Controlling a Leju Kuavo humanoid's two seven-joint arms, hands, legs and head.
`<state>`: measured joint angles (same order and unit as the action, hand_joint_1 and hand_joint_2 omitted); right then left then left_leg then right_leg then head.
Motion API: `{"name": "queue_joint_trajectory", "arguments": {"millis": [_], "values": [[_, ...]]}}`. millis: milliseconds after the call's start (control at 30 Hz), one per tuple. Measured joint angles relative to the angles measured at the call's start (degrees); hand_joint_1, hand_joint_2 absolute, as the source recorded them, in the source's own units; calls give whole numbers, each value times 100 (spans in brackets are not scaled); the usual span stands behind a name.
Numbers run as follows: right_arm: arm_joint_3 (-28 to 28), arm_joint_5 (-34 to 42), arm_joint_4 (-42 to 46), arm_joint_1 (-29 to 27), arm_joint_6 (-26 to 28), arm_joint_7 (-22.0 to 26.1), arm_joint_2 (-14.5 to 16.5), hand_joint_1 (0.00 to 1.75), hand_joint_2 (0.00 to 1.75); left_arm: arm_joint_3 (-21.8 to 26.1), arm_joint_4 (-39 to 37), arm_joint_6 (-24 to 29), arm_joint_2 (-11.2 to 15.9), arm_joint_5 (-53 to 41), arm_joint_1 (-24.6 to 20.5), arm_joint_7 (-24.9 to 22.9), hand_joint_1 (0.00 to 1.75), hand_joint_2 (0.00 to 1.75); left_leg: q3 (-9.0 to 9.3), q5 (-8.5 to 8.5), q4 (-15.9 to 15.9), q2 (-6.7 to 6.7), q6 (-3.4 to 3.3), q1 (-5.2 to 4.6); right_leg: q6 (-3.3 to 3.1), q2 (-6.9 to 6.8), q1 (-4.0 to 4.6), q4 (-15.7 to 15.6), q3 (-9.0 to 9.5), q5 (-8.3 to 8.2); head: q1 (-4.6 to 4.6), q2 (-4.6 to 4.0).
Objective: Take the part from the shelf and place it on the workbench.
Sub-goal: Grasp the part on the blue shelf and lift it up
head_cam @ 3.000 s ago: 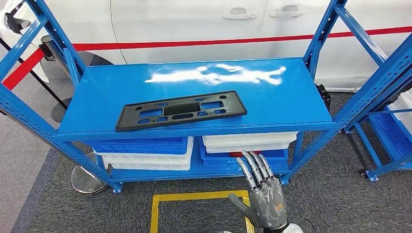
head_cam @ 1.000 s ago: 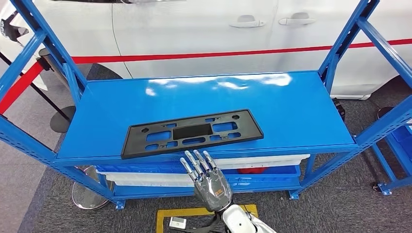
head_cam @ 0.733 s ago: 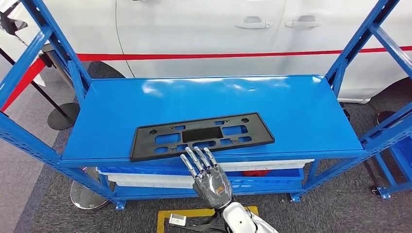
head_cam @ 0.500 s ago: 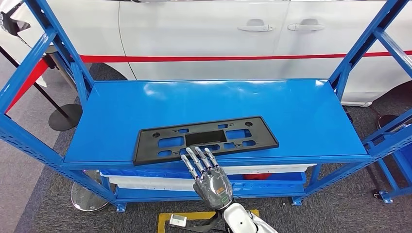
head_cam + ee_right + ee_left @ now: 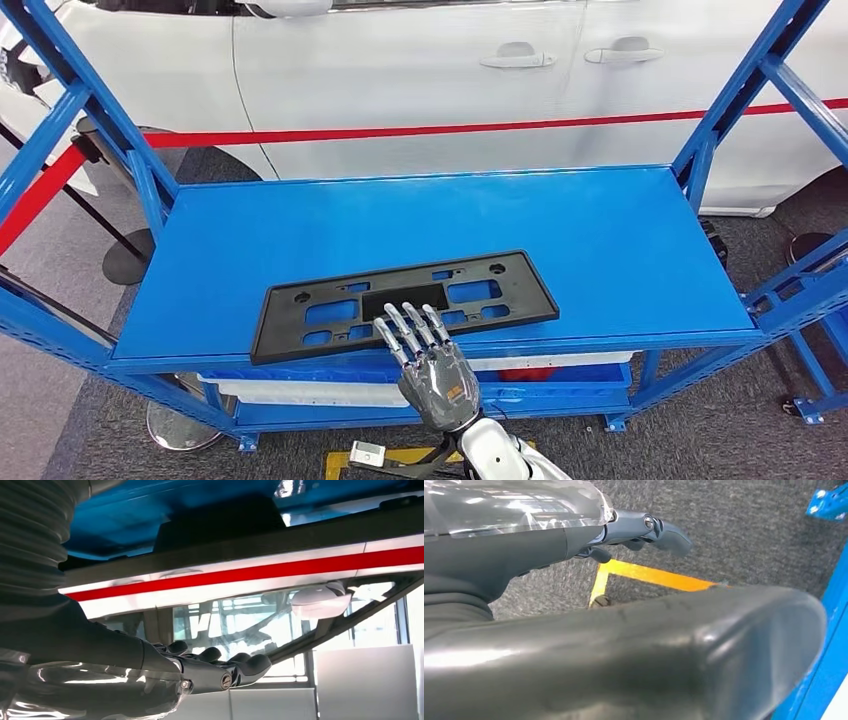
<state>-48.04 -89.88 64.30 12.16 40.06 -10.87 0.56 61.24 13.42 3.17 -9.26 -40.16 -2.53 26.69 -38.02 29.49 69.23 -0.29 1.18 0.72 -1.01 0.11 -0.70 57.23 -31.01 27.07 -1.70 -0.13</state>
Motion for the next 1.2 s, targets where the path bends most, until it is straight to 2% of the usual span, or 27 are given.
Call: {"name": "queue_joint_trajectory", "arguments": {"millis": [33, 67, 100, 200, 267, 300, 367, 400, 433, 467, 500, 533, 567, 600, 667, 767, 800, 833, 900, 933, 967, 1000, 1067, 1100, 1133, 1200], "values": [[7, 0, -1, -3, 0, 5, 2, 0, 175, 5, 0, 0, 2, -9, 1, -1, 0, 0, 171, -220, -406, 5, -13, 3, 19, 2, -1, 6, 39, 35, 2, 0], [8, 0, -3, -1, 0, -4, 5, 0, 175, 8, -1, 0, 2, -13, -2, -1, 0, 0, 327, -371, -767, 8, -33, -3, 49, 7, 9, 21, 66, 71, 2, 0], [9, 0, -5, 2, 0, -15, 8, 0, 175, 9, -1, 1, 2, -16, -5, -1, 0, 0, 427, -444, -1001, 7, -62, -9, 80, 8, 19, 29, 80, 98, 5, 0], [10, -2, -10, 5, 0, -34, 12, 0, 175, 12, -1, 2, -2, -19, -3, -4, 0, 0, 470, -411, -1102, -8, -171, -27, 174, 13, 32, 20, 90, 134, 11, 1], [15, -1, -10, 13, 1, -44, 14, 0, 175, 14, -1, 1, -4, -19, 3, -3, 0, 0, 516, -404, -1144, -5, -245, -15, 231, 11, 17, 182, 42, 252, 21, 1], [18, -1, -11, 17, 2, -48, 14, 0, 175, 16, -1, 0, -5, -19, 0, -3, 0, 0, 541, -400, -1164, -3, -277, -6, 256, 9, 10, 429, -74, 383, 30, 1], [25, -1, -22, 16, 2, -52, 13, 0, 175, 20, 0, -1, -5, -19, -6, -2, 0, 0, 563, -375, -1169, 0, -318, -15, 283, 4, -1, 1201, -507, 699, 44, 1], [26, -1, -32, 9, 2, -53, 12, 0, 175, 23, 0, -2, -5, -18, -6, -2, 0, 0, 573, -360, -1167, -1, -327, -22, 289, 4, -3, 1546, -731, 787, 46, 1], [28, 0, -45, 3, 2, -53, 12, 0, 175, 28, 0, -2, -5, -18, -3, -3, 0, 0, 592, -341, -1166, -4, -332, -30, 285, 4, -4, 1716, -876, 761, 46, 1], [31, 0, -57, 0, 2, -55, 12, 0, 175, 34, 0, -2, -5, -18, 1, -7, 0, 0, 621, -319, -1166, -8, -330, -37, 272, 4, -2, 1669, -913, 619, 46, 1], [35, 0, -67, 1, 2, -56, 12, 0, 175, 39, -1, -2, -7, -19, 4, -11, 0, 0, 661, -294, -1166, -14, -325, -43, 246, 4, 1, 1383, -822, 376, 47, 1], [41, 0, -73, 4, 2, -58, 12, 0, 175, 42, -1, -3, -10, -20, 5, -16, 0, 0, 705, -266, -1167, -18, -317, -49, 208, 4, 11, 954, -654, 111, 48, 1], [47, 0, -77, 10, 2, -61, 13, 0, 175, 45, -3, -4, -16, -22, 3, -21, 0, 0, 738, -236, -1164, -21, -299, -62, 168, 0, 29, 564, -484, -65, 46, 1], [51, 0, -80, 17, 2, -65, 14, 0, 175, 47, -5, -4, -22, -25, -1, -24, 0, 0, 759, -211, -1164, -23, -275, -69, 135, -3, 48, 281, -360, -164, 47, 1], [55, 0, -87, 24, 2, -76, 18, 0, 175, 55, -7, -5, -30, -33, -8, -28, 0, 0, 773, -176, -1174, -20, -213, -71, 93, 0, 84, 113, -284, -152, 45, 1], [65, -1, -91, 25, 2, -88, 36, 0, 175, 77, -7, -4, -24, -34, -22, -27, 0, 0, 788, -77, -1089, -8, -120, -73, 18, 15, 43, 28, -213, -149, 36, 1], [70, -2, -91, 29, 2, -90, 46, 0, 175, 84, -8, -4, -22, -31, -26, -27, 0, 0, 710, 35, -892, -6, -94, -71, -12, 9, 22, -4, -172, -147, 26, 1], [73, -2, -94, 31, 2, -92, 55, 0, 175, 90, -8, -5, -20, -30, -25, -27, 0, 0, 550, 189, -569, -5, -74, -57, -36, -2, 18, -18, -140, -137, 17, 0], [78, -2, -108, 31, 2, -94, 61, 0, 175, 96, -9, -6, -20, -32, -21, -31, 0, 0, 101, 479, 211, -3, -33, -34, -63, -14, 25, -18, -107, -102, 5, 0], [80, -1, -115, 28, 2, -95, 61, 0, 175, 98, -9, -7, -20, -37, -14, -32, 0, 0, -66, 502, 446, -3, -18, -24, -66, -13, 29, -15, -90, -82, 5, 0], [84, 0, -120, 25, 2, -99, 60, 0, 175, 100, -9, -7, -19, -42, -7, -34, 0, 0, -128, 399, 459, -2, -10, -16, -63, -8, 32, -12, -66, -60, 5, 0], [89, -1, -122, 24, 2, -107, 61, 4, 175, 102, -9, -7, -19, -49, -1, -36, 0, 0, -71, 190, 238, -2, -11, -11, -55, -2, 33, -8, -33, -36, 4, 0], [101, -1, -121, 30, 2, -132, 62, 92, 175, 105, -9, -7, -18, -60, 0, -38, 0, 0, 260, -284, -583, 2, -43, -16, -21, 5, 43, 5, 45, 24, 5, 0], [109, -2, -121, 36, 2, -143, 62, 135, 175, 106, -9, -8, -18, -71, -4, -37, 0, 0, 399, -419, -900, 2, -72, -25, 6, 7, 53, 14, 69, 50, 7, 1], [120, -2, -122, 43, 2, -150, 63, 175, 175, 106, -9, -9, -18, -89, -7, -34, 0, 0, 478, -473, -1085, 1, -102, -37, 33, 7, 61, 20, 81, 71, 9, 1], [144, -2, -138, 59, 2, -143, 71, 175, 175, 106, -9, -12, -18, -133, -7, -17, 0, 0, 489, -453, -1130, -6, -162, -52, 90, 8, 63, 19, 81, 87, 13, 1]]}}
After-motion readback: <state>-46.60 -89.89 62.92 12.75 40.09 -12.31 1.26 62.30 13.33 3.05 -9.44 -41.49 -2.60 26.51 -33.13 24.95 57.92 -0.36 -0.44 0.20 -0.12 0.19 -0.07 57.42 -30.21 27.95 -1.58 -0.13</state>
